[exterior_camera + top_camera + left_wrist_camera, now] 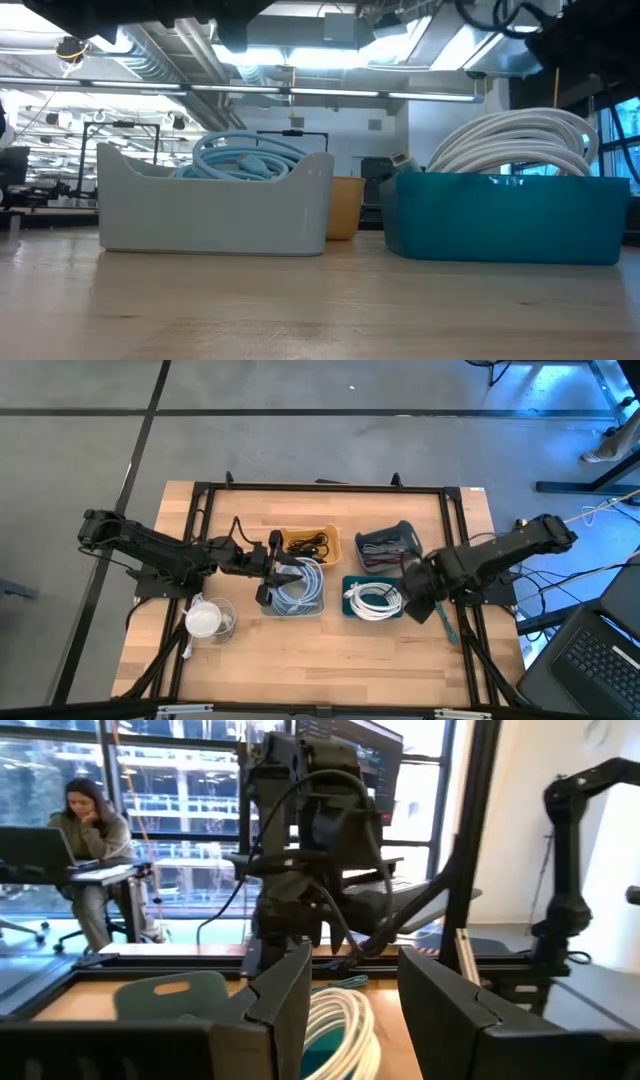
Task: Pick & Place USB Port
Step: Put the patterned blue USB cable into the green bin
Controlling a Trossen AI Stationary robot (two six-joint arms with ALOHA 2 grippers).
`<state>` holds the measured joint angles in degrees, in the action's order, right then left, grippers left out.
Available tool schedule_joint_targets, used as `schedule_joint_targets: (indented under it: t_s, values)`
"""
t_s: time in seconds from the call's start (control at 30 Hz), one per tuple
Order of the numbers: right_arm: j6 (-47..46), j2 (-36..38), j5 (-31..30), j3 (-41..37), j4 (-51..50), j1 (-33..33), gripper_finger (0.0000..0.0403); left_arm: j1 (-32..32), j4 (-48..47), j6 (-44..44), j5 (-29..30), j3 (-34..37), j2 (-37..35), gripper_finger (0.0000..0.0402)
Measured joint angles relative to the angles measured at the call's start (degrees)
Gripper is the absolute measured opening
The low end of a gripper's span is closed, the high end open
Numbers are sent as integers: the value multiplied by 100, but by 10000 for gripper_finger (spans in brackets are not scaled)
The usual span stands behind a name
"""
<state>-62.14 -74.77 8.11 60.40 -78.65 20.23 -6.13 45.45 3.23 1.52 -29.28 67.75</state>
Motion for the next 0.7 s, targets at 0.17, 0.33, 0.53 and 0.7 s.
schedule_joint_targets:
  t_s: [0.17,0.33,0.53,0.7]
  values:
    - [-1076,-158,-296,-2,23,645,165,-104,15,6,-13,0,0,141]
    - [-1779,-361,-652,-2,14,1173,165,-192,0,6,-11,0,0,141]
    - [-2493,-673,-1271,-116,-68,1560,165,-247,-2,6,-11,0,0,141]
    - [-3287,-775,-1110,-730,134,1793,165,-247,-28,8,-11,0,0,141]
